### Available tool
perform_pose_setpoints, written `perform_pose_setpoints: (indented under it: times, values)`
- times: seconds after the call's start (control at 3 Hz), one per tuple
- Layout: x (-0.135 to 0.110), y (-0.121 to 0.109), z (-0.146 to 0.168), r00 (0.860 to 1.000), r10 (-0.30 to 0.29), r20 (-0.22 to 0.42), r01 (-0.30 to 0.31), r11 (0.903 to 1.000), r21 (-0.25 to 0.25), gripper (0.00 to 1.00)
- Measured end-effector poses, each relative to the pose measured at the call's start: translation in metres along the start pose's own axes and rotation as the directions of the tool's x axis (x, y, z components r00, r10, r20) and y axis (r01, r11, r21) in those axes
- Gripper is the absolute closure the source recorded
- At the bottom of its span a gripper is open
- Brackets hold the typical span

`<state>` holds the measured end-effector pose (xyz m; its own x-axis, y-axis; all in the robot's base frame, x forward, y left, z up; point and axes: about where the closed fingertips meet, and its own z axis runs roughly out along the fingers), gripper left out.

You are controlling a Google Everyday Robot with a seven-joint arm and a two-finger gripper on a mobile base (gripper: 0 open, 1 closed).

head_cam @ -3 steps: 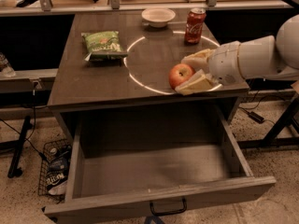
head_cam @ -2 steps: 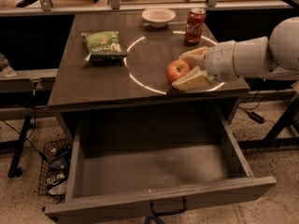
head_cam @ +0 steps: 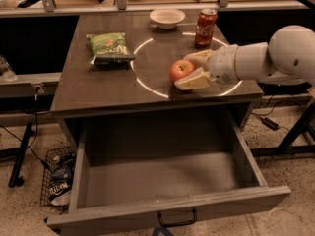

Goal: Pick apple from top drawer and place on counter

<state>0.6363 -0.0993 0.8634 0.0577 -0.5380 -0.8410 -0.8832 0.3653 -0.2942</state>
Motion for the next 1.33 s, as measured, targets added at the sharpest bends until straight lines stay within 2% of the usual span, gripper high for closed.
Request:
perform_pose_setpoints:
  times: [0.67,1.0,1.33]
  values:
    - [-0.0011,0.0003,0.0024,1.000,0.003,0.003,-0.003,1.0000,-0.006,0.13]
    - [-0.0025,0.0010,0.0038,1.000,0.001,0.005,-0.001,1.0000,-0.008,0.00]
    - [-0.0042,0.0002,0.0025,1.000,-0.003,0.008,0.003,1.0000,-0.004,0.00]
